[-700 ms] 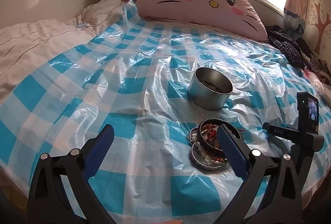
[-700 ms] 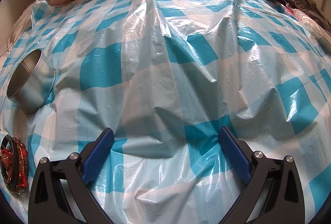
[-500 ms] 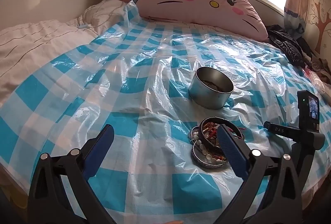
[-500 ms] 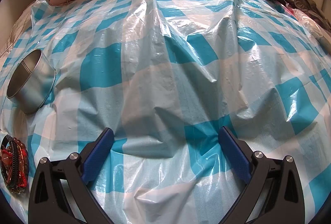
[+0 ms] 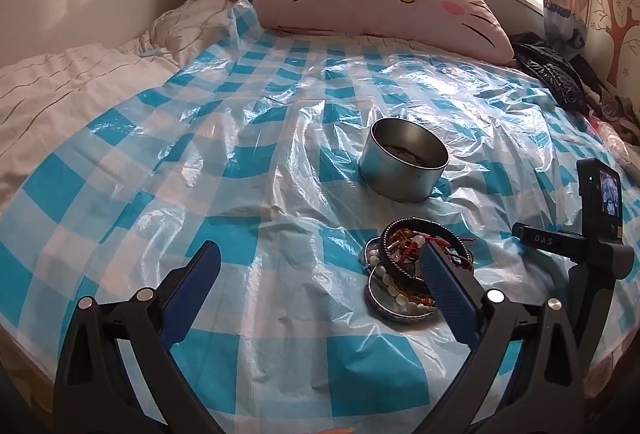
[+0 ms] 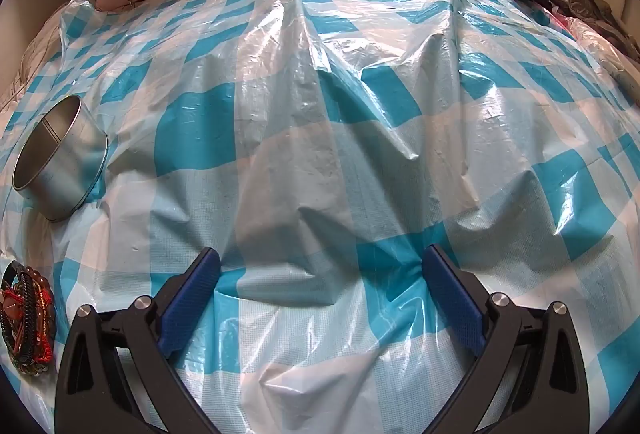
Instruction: Organize jewelry
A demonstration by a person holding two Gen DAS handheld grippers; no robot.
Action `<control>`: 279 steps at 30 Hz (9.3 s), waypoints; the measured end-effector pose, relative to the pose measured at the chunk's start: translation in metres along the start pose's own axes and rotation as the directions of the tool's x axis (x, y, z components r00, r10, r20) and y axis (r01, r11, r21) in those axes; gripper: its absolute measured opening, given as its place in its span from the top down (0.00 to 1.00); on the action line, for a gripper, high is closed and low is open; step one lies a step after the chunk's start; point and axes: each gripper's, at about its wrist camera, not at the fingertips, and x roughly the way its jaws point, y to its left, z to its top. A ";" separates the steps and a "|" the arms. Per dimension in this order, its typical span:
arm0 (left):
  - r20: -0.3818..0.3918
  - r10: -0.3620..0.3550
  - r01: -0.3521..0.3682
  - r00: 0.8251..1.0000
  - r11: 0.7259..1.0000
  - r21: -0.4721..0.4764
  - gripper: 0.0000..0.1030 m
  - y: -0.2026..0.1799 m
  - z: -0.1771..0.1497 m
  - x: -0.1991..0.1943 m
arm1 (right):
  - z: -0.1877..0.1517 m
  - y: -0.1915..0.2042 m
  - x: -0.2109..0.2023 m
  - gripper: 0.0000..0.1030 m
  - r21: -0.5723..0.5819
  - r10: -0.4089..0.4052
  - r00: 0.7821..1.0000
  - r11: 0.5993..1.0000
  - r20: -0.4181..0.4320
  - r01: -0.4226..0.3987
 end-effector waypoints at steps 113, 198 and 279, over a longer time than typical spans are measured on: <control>-0.213 -0.203 0.223 0.956 0.972 0.073 0.67 -0.044 0.019 0.089 | -0.082 0.051 -0.152 0.06 0.101 0.171 0.936 0.972 0.309 -0.211; -0.212 -0.144 0.095 0.967 0.970 -0.223 0.90 0.035 0.020 0.109 | -0.042 0.066 -0.057 0.53 0.034 0.714 0.697 0.700 -0.066 -0.714; 0.040 -0.271 0.274 0.962 0.956 -0.106 0.92 0.005 0.042 0.056 | 0.018 0.036 -0.107 0.96 0.064 0.870 0.437 0.434 0.231 -0.899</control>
